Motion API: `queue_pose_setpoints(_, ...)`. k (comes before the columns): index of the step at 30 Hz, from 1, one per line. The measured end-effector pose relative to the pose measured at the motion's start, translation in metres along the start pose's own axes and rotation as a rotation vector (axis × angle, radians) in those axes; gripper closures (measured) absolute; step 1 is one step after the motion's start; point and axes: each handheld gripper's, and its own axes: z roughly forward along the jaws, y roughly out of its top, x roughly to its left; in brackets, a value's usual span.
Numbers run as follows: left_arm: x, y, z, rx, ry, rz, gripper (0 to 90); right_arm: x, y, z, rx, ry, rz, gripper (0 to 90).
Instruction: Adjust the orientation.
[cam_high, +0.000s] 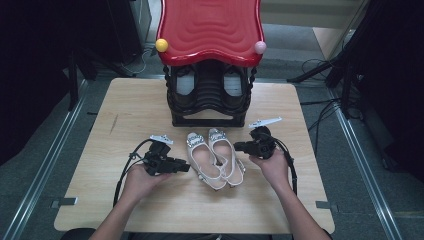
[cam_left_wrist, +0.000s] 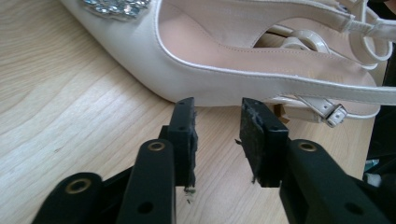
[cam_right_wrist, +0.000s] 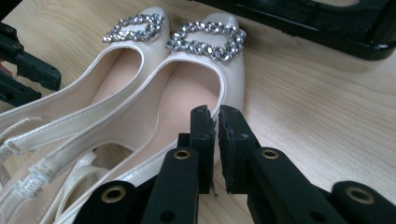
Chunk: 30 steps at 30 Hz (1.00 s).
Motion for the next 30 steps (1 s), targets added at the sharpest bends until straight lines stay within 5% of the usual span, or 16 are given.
queue_pose_setpoints(17,0.011,0.001,-0.019,-0.019,0.014,0.012,54.7,0.017,0.007,-0.009,-0.044,-0.008,0.015,77.9)
queue_pose_setpoints(30,0.008,0.004,-0.026,-0.018,0.045,0.042,50.9,0.037,0.014,-0.01,0.023,-0.023,0.032,73.9)
